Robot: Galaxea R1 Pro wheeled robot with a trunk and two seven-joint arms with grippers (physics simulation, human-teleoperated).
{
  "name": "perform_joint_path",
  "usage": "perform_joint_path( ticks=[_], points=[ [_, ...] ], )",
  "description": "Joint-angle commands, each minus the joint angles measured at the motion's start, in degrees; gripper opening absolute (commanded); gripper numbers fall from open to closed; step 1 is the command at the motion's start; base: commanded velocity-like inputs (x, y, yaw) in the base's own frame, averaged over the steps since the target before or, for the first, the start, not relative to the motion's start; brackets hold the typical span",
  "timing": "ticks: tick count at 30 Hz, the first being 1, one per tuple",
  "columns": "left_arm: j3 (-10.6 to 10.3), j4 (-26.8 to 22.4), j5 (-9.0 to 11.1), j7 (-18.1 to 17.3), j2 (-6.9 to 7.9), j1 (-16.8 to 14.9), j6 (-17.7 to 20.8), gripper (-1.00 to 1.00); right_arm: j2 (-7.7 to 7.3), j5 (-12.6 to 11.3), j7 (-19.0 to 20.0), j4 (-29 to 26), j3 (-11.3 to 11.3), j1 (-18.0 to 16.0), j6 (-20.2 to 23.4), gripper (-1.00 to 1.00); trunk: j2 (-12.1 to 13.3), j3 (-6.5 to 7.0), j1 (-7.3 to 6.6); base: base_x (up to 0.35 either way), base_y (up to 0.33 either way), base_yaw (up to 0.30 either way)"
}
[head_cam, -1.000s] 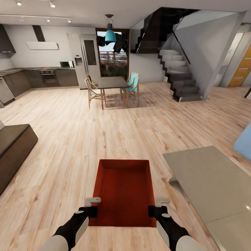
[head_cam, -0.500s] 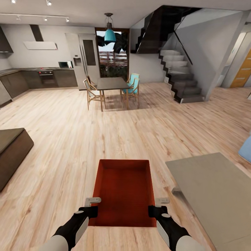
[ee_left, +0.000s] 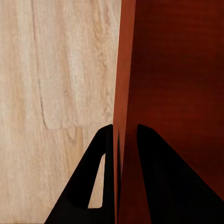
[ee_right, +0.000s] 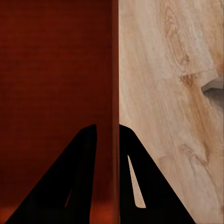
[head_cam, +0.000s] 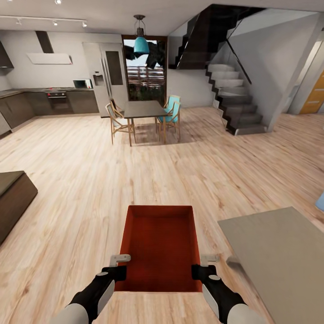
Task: Move the two storage containers from the living room to the garage. In the garage, place one container on the floor and stack the other container on top of it (either order is fine).
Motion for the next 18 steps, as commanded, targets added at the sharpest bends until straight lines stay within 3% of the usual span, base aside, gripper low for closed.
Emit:
perform_joint_path(
  ticks=[1, 18],
  points=[
    [-0.91, 0.04, -0.31, 0.52, 0.51, 0.03, 0.39, -1.0, -1.28, 1.0, -2.15, -2.9, -0.53, -0.07, 0.02, -1.0, -0.1, -0.11, 0.06, 0.339, 0.0, 0.0],
    [-0.91, 0.04, -0.31, 0.52, 0.51, 0.03, 0.37, -1.0, -1.27, 1.0, -2.1, -2.9, -0.53, -0.07, 0.02, -1.0, -0.1, -0.11, 0.06, 0.339, 0.0, 0.0]
  ],
)
